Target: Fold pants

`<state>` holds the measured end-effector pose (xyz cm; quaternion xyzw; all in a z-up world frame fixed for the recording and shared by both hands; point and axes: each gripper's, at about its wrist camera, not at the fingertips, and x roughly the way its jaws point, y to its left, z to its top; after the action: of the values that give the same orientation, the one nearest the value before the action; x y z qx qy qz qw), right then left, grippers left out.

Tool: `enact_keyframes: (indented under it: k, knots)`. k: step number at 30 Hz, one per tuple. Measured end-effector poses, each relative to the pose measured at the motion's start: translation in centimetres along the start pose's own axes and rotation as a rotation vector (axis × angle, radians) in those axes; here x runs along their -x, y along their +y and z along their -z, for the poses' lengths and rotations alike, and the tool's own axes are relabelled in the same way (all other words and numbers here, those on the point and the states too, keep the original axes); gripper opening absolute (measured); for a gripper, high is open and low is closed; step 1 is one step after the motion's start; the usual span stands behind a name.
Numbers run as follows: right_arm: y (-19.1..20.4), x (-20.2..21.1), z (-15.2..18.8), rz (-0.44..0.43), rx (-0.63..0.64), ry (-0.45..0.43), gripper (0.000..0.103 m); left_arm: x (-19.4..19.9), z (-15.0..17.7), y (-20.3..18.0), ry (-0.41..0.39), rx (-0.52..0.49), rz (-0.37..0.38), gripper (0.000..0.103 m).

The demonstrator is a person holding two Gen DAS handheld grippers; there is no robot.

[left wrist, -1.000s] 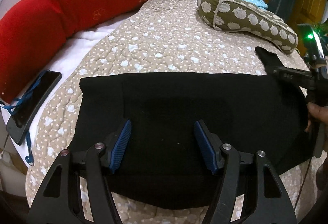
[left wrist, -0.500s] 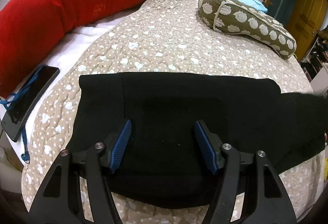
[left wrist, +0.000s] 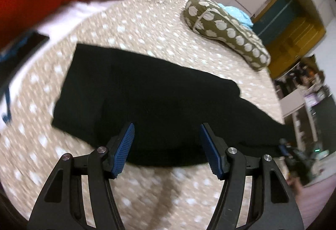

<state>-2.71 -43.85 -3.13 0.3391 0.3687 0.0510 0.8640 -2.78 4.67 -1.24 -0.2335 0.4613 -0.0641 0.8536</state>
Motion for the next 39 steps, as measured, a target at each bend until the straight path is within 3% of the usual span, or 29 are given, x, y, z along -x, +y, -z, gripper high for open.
enact_keyframes:
  k: [11,16,27,29,30,31,33,39]
  knots:
    - [0.4,-1.7,0.3,-0.041,-0.015,0.023,0.026,-1.5,1.8,-1.3,0.123,0.144,0.195,0.064]
    - [0.5,-1.7,0.3,-0.044,-0.009,0.022,0.028,-2.3,0.9,-1.1,0.137,0.225,0.235,0.064]
    - [-0.1,-2.0,0.2,-0.060,-0.027,-0.003,0.026,-4.9,-0.4,-1.7,0.109,0.254,0.223,0.064]
    - [0.3,-1.9,0.1,-0.029,0.003,-0.025,0.015,-4.8,-0.5,-1.8,0.101,0.240,0.219,0.043]
    - [0.7,-1.7,0.0,-0.022,0.023,-0.043,0.010,-4.9,-0.5,-1.8,0.106,0.232,0.214,0.028]
    - [0.9,-1.4,0.0,-0.027,0.031,-0.053,0.007,-4.7,-0.6,-1.8,0.105,0.225,0.211,0.021]
    - [1.7,-0.3,-0.1,-0.041,0.058,-0.076,0.005,-3.7,-0.6,-1.8,0.084,0.209,0.211,0.015]
    - [3.1,3.4,0.1,-0.079,0.111,-0.081,0.005,-0.3,0.0,-2.5,0.027,0.104,0.197,0.015]
